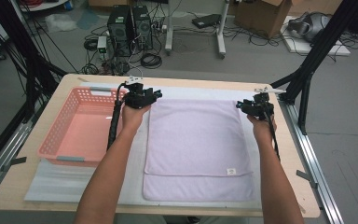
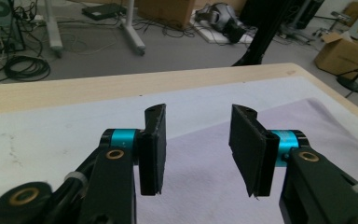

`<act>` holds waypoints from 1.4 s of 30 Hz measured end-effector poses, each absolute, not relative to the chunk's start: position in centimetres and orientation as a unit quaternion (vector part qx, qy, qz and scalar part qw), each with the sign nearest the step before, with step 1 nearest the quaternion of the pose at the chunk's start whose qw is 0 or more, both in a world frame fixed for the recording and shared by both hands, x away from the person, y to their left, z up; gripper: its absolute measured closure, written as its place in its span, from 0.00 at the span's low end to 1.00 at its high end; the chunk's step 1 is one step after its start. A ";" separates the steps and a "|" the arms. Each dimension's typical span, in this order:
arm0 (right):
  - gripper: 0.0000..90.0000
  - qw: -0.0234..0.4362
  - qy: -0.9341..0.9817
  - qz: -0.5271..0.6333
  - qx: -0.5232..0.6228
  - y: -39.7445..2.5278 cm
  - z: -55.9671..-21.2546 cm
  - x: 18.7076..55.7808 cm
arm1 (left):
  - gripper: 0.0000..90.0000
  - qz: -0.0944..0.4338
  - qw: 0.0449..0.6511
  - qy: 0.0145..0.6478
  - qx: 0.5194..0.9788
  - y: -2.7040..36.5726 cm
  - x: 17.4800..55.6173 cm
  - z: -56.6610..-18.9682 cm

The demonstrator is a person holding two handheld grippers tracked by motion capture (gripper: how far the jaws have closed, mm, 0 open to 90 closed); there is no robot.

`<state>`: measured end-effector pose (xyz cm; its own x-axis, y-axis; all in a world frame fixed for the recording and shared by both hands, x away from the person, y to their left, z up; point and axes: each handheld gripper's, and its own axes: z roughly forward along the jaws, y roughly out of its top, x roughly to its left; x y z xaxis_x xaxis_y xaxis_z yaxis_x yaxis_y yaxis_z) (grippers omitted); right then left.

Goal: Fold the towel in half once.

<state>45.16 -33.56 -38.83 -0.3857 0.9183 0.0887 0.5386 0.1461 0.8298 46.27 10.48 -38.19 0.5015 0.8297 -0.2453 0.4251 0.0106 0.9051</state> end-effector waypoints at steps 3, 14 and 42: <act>0.69 0.227 0.726 0.416 0.499 -33.7 -38.4 43.8 | 0.61 0.180 0.553 0.452 0.677 10.4 44.8 -37.8; 0.68 0.222 0.736 0.420 0.482 -34.0 -38.0 37.6 | 0.54 0.167 0.584 0.413 0.679 9.9 38.2 -38.0; 0.68 0.195 0.741 0.411 0.493 -35.5 -43.3 24.1 | 0.57 0.135 0.516 0.414 0.738 12.7 25.4 -44.2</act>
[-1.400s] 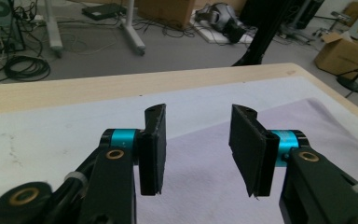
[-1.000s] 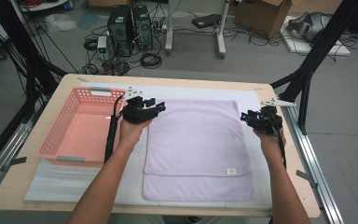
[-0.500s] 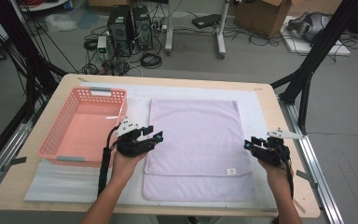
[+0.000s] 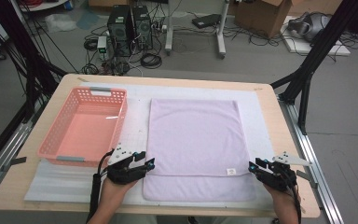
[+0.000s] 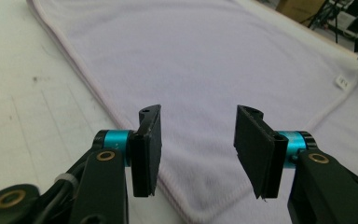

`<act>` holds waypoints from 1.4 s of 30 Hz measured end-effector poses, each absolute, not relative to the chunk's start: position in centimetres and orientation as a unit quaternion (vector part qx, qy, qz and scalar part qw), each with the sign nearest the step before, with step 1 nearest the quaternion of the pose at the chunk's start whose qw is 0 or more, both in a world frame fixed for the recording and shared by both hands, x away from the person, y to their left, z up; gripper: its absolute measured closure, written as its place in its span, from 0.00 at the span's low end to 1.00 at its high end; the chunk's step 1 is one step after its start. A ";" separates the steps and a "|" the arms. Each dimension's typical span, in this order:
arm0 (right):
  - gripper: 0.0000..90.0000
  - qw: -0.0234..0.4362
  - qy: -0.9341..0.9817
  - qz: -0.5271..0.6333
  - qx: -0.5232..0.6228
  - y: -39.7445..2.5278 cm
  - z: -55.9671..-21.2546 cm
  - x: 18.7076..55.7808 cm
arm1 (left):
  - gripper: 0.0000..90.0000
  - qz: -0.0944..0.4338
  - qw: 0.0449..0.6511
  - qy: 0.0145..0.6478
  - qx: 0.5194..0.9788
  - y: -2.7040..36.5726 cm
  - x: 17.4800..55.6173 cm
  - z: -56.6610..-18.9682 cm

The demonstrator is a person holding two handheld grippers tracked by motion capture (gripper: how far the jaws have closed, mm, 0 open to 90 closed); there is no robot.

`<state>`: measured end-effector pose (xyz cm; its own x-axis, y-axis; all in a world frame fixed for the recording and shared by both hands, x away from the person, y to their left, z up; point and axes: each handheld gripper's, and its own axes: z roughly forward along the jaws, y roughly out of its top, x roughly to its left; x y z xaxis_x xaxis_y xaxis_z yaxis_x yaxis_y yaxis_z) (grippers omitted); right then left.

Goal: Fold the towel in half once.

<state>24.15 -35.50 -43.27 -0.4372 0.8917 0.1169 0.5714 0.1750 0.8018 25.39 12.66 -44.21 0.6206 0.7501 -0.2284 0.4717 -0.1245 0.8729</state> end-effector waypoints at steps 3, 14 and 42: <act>0.67 0.191 0.745 0.405 0.495 -35.6 -43.6 23.7 | 0.57 0.126 0.500 0.419 0.747 12.9 25.0 -44.9; 0.65 0.207 0.755 0.401 0.476 -35.1 -43.2 22.7 | 0.65 0.109 0.474 0.426 0.763 13.1 24.6 -45.4; 0.65 0.204 0.762 0.393 0.473 -34.8 -43.6 23.3 | 0.97 0.104 0.476 0.415 0.769 12.7 24.9 -45.3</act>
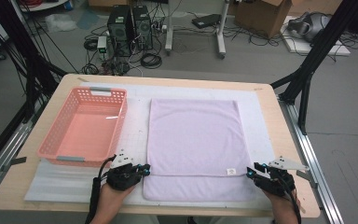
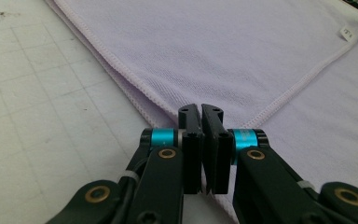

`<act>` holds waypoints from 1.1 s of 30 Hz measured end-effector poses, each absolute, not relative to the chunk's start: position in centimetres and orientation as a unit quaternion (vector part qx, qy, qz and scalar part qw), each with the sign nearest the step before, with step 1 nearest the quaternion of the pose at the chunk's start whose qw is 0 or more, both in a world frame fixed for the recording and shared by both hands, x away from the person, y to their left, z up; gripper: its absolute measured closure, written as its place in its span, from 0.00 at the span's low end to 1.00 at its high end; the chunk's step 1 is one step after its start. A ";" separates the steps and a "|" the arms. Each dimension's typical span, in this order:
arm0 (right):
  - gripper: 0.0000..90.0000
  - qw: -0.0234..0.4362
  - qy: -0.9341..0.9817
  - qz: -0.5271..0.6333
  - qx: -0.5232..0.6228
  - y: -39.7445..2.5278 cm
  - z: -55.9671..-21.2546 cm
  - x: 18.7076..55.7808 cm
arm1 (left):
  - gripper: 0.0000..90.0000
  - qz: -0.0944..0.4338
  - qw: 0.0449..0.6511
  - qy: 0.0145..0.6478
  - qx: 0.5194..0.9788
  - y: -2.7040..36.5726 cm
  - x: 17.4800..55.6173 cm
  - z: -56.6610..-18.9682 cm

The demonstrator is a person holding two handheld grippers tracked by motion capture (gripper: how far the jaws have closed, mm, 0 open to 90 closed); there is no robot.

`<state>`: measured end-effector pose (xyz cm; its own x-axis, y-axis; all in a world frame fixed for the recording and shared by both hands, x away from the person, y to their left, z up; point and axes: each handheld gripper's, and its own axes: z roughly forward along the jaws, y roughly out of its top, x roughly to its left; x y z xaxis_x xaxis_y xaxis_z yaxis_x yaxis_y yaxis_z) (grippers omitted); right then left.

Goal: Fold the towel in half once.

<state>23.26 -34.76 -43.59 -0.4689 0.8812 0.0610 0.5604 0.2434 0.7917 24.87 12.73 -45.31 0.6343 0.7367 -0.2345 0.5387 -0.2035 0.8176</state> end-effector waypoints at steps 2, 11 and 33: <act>0.66 0.206 0.760 0.392 0.476 -34.9 -43.5 23.3 | 0.98 0.105 0.474 0.413 0.770 12.7 24.8 -45.3; 0.80 0.179 0.771 0.364 0.490 -34.4 -44.4 24.0 | 0.98 0.098 0.504 0.417 0.750 13.4 24.6 -44.8; 0.96 0.194 0.759 0.386 0.487 -35.0 -43.2 20.7 | 0.98 0.090 0.554 0.418 0.715 14.7 21.7 -43.6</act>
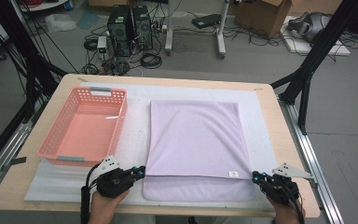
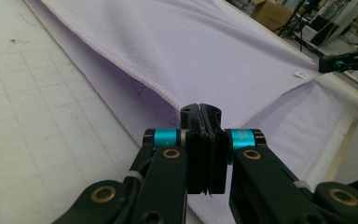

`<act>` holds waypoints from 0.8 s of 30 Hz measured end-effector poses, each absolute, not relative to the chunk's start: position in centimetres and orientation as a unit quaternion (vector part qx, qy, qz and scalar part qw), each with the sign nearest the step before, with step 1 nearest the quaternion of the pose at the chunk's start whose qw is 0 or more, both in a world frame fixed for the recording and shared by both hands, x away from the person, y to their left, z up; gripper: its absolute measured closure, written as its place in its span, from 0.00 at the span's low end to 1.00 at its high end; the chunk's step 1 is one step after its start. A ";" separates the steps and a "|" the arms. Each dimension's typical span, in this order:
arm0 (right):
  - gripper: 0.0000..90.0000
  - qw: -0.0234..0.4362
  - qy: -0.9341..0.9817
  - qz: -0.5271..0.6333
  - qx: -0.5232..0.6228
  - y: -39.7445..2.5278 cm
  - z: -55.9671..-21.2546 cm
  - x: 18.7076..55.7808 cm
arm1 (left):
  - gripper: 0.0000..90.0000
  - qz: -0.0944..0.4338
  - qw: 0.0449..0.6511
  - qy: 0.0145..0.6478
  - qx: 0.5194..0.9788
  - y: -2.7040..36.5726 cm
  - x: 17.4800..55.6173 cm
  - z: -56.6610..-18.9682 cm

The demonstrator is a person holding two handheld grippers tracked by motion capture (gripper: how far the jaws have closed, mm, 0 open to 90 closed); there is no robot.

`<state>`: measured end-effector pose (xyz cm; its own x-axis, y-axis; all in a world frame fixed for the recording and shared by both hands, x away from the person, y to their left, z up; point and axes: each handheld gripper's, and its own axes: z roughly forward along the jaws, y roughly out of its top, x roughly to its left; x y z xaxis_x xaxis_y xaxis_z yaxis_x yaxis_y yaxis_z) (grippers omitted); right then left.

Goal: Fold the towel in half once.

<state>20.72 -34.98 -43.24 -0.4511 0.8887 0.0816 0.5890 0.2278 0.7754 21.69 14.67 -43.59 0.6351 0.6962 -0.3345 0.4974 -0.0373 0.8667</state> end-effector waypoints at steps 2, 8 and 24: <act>0.96 0.193 0.759 0.388 0.486 -34.9 -43.2 20.1 | 0.98 0.090 0.554 0.419 0.713 14.8 21.1 -43.5; 0.96 0.191 0.760 0.390 0.483 -34.9 -43.2 18.7 | 0.98 0.093 0.553 0.418 0.715 15.1 19.6 -43.5; 0.96 0.186 0.764 0.388 0.481 -34.9 -42.9 16.2 | 0.98 0.082 0.551 0.418 0.718 15.4 17.1 -43.8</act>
